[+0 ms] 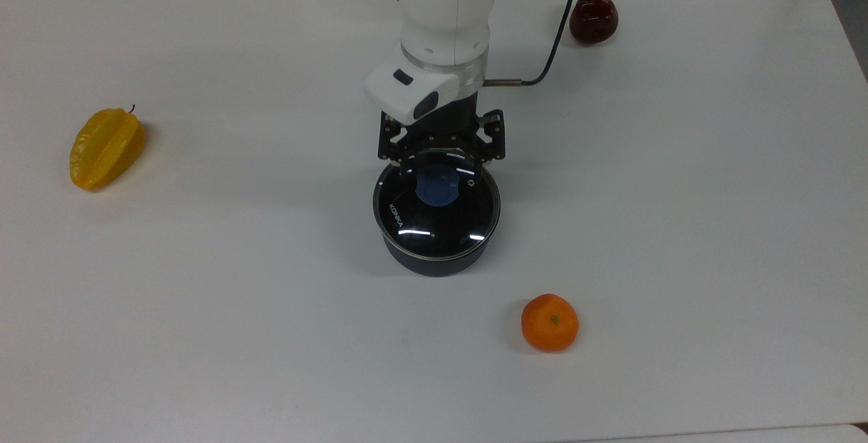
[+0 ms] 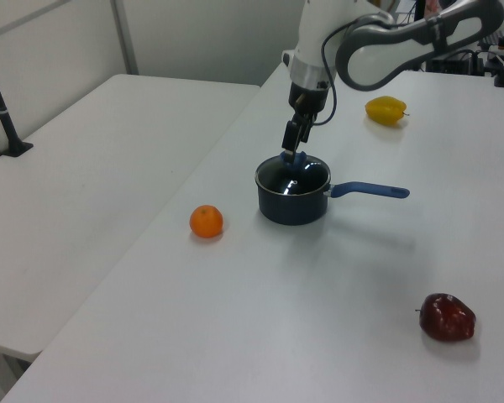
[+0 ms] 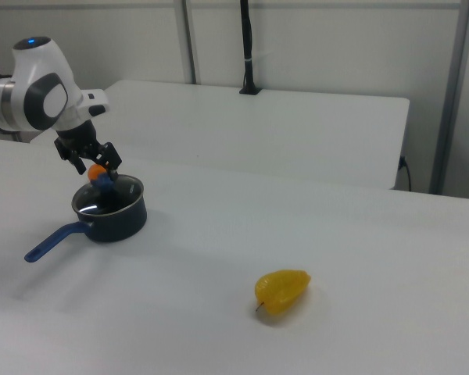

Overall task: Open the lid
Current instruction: 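Close the gripper on the blue knob of the lid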

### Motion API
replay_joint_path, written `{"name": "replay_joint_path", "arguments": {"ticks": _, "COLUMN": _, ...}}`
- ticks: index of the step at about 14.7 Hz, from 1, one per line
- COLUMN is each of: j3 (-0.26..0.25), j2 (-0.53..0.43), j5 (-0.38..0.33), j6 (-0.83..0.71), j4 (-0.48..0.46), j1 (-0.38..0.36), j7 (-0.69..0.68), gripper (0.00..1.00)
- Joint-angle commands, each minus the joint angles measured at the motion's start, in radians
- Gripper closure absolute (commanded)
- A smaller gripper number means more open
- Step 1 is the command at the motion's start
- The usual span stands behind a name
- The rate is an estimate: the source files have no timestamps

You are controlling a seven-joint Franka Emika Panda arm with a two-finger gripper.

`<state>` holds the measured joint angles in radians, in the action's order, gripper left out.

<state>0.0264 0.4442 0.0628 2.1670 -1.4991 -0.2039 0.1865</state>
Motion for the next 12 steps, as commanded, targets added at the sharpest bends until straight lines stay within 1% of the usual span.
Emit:
{"name": "replay_joint_path", "arguments": {"ticks": 1, "j3": -0.01, "j2": 0.002, "j5": 0.008, "j6": 0.03, "j4": -0.007, "j1": -0.002, "j7": 0.022, "gripper": 0.0}}
{"name": "replay_joint_path", "arguments": {"ticks": 5, "j3": -0.01, "j2": 0.016, "j5": 0.006, "j6": 0.028, "j4": -0.012, "j1": 0.003, "j7": 0.022, "gripper": 0.0}}
{"name": "replay_joint_path", "arguments": {"ticks": 6, "j3": -0.01, "j2": 0.019, "j5": 0.006, "j6": 0.028, "j4": -0.01, "j1": 0.003, "j7": 0.022, "gripper": 0.01}}
{"name": "replay_joint_path", "arguments": {"ticks": 7, "j3": -0.01, "j2": 0.019, "j5": 0.006, "j6": 0.028, "j4": -0.01, "j1": 0.003, "j7": 0.022, "gripper": 0.07}}
{"name": "replay_joint_path", "arguments": {"ticks": 8, "j3": -0.01, "j2": 0.019, "j5": 0.005, "j6": 0.028, "j4": -0.01, "j1": 0.003, "j7": 0.024, "gripper": 0.08}}
{"name": "replay_joint_path", "arguments": {"ticks": 9, "j3": -0.01, "j2": 0.019, "j5": 0.005, "j6": 0.028, "j4": -0.01, "j1": 0.001, "j7": 0.024, "gripper": 0.15}}
{"name": "replay_joint_path", "arguments": {"ticks": 10, "j3": -0.01, "j2": 0.017, "j5": 0.005, "j6": 0.027, "j4": -0.01, "j1": 0.001, "j7": 0.024, "gripper": 0.17}}
{"name": "replay_joint_path", "arguments": {"ticks": 11, "j3": -0.01, "j2": 0.017, "j5": 0.003, "j6": 0.025, "j4": -0.01, "j1": 0.003, "j7": 0.024, "gripper": 0.27}}
{"name": "replay_joint_path", "arguments": {"ticks": 12, "j3": -0.01, "j2": 0.016, "j5": 0.002, "j6": 0.024, "j4": -0.009, "j1": 0.003, "j7": 0.024, "gripper": 0.3}}
